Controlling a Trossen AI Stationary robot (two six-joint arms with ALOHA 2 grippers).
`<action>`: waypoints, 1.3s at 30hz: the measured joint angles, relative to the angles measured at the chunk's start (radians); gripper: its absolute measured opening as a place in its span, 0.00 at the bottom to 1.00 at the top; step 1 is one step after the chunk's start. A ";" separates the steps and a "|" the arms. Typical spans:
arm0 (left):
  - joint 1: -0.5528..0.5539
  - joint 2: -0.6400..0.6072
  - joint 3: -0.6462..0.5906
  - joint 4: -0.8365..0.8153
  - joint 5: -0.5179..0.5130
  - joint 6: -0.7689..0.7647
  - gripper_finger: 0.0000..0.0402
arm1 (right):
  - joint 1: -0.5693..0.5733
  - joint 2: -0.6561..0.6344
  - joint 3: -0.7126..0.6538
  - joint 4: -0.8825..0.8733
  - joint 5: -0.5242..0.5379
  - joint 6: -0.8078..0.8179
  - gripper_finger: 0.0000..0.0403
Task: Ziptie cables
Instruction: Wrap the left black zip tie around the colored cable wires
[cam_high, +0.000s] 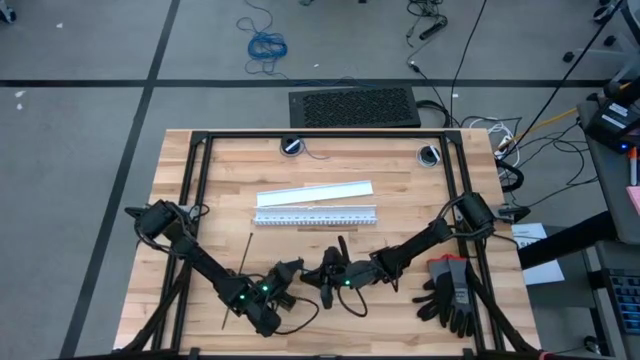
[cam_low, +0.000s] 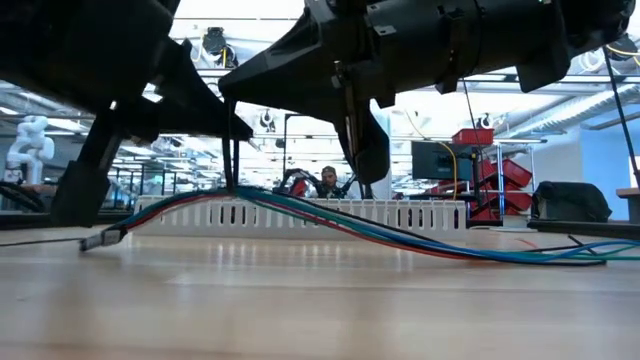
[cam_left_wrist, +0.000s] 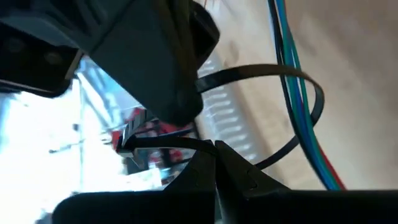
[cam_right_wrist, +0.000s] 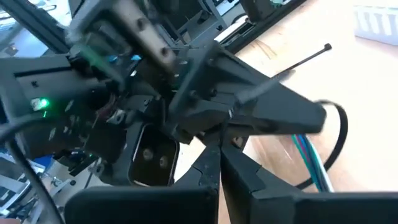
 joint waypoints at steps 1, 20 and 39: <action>0.000 0.000 0.000 0.000 -0.021 0.036 0.00 | -0.002 0.000 0.000 -0.006 0.000 0.005 0.00; 0.000 0.170 0.049 0.013 -0.157 0.286 0.00 | -0.032 0.000 -0.048 -0.002 -0.028 0.043 0.00; -0.010 0.171 0.082 0.037 -0.137 0.238 0.00 | -0.048 -0.022 -0.047 -0.013 -0.054 0.002 0.00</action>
